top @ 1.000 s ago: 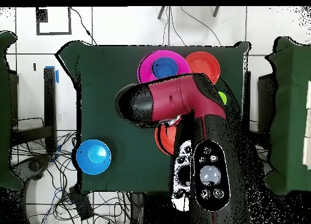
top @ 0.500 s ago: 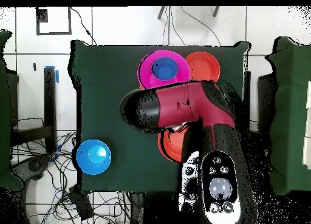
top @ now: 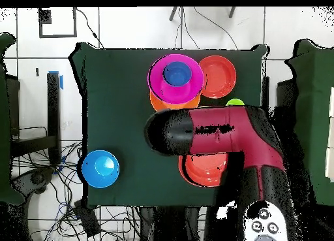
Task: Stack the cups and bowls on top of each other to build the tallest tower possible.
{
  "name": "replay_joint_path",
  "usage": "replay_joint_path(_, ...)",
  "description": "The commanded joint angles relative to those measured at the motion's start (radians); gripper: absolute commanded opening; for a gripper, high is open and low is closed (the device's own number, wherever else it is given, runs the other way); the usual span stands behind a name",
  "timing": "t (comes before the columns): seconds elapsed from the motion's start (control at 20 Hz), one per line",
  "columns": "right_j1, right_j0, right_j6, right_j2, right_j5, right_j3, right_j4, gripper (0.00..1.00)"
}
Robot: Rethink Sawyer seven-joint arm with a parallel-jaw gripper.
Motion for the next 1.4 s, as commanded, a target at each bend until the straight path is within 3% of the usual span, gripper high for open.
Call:
replay_joint_path(0.05,0.074,0.012,-0.156,0.055,0.002,-0.040,-0.021,0.00)
replay_joint_path(0.2,0.173,0.041,-0.139,0.077,0.057,-0.161,-0.048,0.00)
replay_joint_path(0.45,0.313,0.059,-0.137,0.086,0.062,-0.310,-0.055,0.00)
replay_joint_path(0.65,0.397,0.085,-0.067,0.051,-0.004,-0.361,-0.076,0.00)
replay_joint_path(1.0,0.493,0.148,0.044,-0.004,-0.025,-0.464,-0.070,0.00)
replay_joint_path(1.4,0.554,0.173,0.009,-0.018,-0.012,-0.552,-0.044,0.00)
